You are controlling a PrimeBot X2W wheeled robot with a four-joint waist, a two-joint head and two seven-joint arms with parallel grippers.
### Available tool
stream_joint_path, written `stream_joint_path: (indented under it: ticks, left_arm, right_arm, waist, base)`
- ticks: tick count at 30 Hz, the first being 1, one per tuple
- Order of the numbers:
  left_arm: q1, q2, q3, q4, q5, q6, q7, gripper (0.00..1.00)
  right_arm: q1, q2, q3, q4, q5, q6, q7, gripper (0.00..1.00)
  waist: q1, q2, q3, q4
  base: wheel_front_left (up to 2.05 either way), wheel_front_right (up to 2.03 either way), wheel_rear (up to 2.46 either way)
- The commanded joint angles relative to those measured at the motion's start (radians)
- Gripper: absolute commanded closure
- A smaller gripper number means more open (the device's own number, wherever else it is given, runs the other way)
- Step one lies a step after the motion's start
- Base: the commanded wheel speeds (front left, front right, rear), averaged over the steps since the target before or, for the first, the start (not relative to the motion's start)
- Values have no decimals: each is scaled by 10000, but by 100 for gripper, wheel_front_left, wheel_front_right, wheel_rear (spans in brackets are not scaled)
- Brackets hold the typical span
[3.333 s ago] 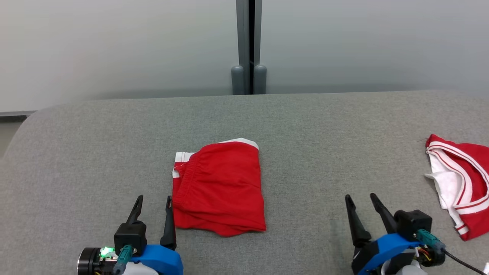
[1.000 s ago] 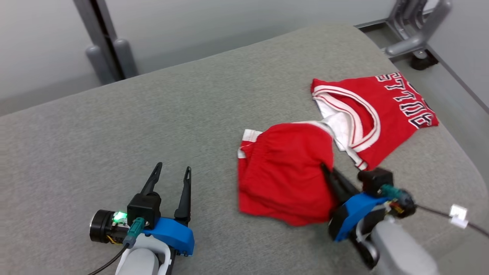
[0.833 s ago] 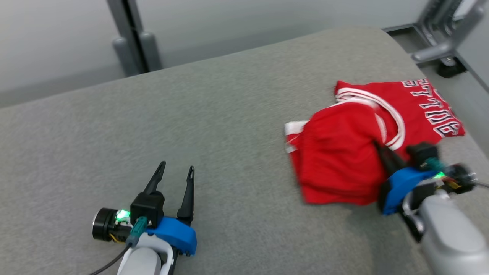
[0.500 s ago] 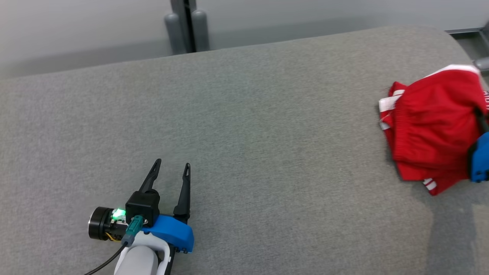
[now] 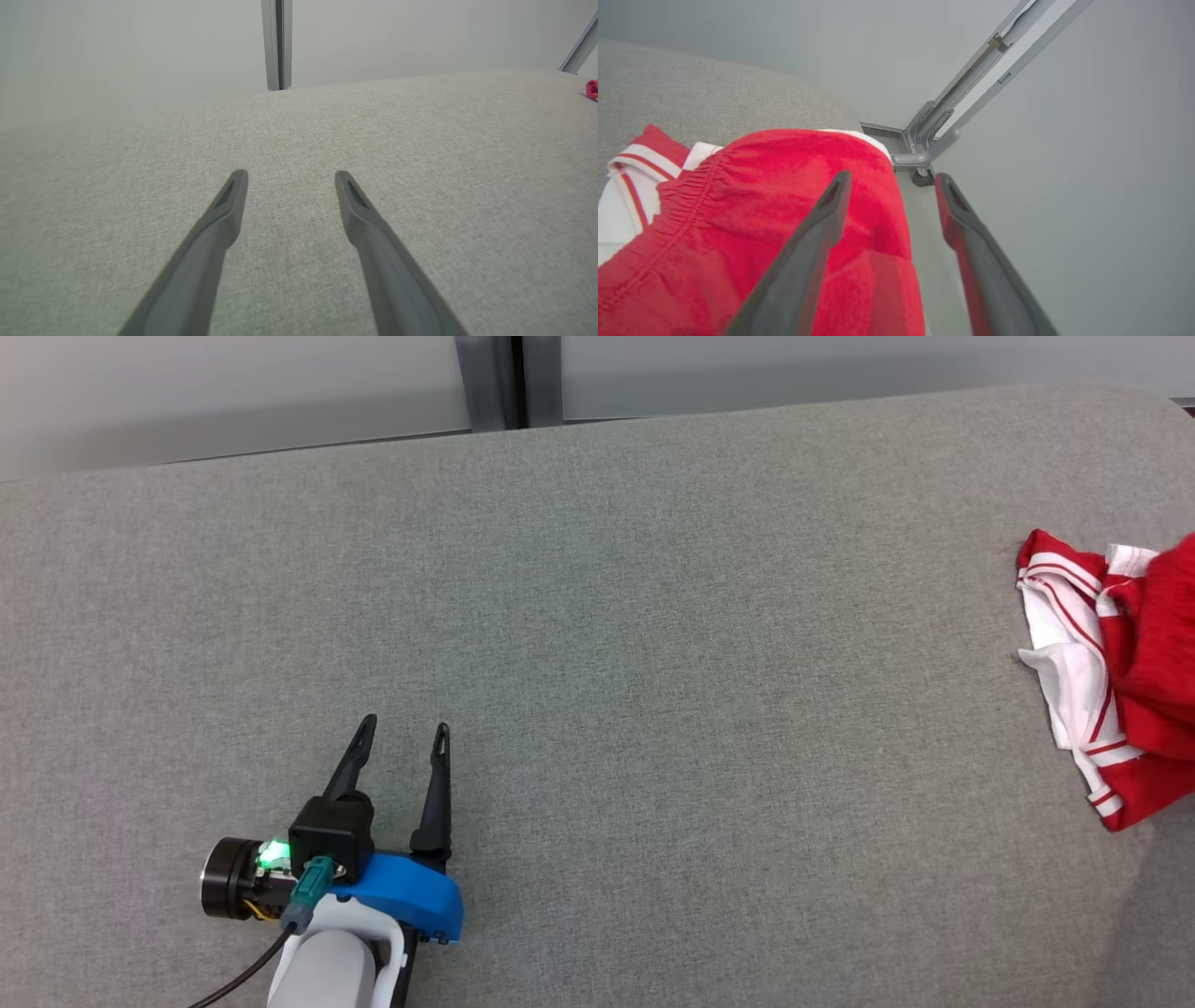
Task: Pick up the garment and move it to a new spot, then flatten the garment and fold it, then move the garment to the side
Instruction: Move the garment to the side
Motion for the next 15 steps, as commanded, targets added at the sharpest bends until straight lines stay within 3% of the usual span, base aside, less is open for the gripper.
stream_joint_path:
  ticks: [1, 7, 8, 9, 15]
  left_arm:
    - [-107, -1, 102, -38, -28, 52, -46, 0]
    - [27, -2, 257, -7, -30, 98, -46, 0]
    - [93, 5, 353, -44, -61, 157, -46, 0]
    - [93, 5, 353, -44, -61, 157, -46, 0]
    - [244, -2, 542, -129, -62, 352, -46, 0]
  right_arm:
    - [183, 504, -333, -338, -246, -4, -385, 0]
    - [141, 1988, -530, -913, -411, -4, -1188, 0]
    - [118, 2646, -295, -1073, -183, -4, -1618, 0]
    - [118, 2646, -295, -1073, -183, -4, -1618, 0]
    - [785, 4145, 633, -1518, 655, -5, -2281, 0]
  waist:
    - [0, 0, -68, -29]
    - [0, 0, -283, -17]
    - [0, 0, -368, 8]
    - [0, 0, -368, 8]
    - [0, 0, -721, 288]
  base:
    - [0, 0, 0]
    - [0, 0, 0]
    - [0, 0, 0]
    - [0, 0, 0]
    - [0, 0, 0]
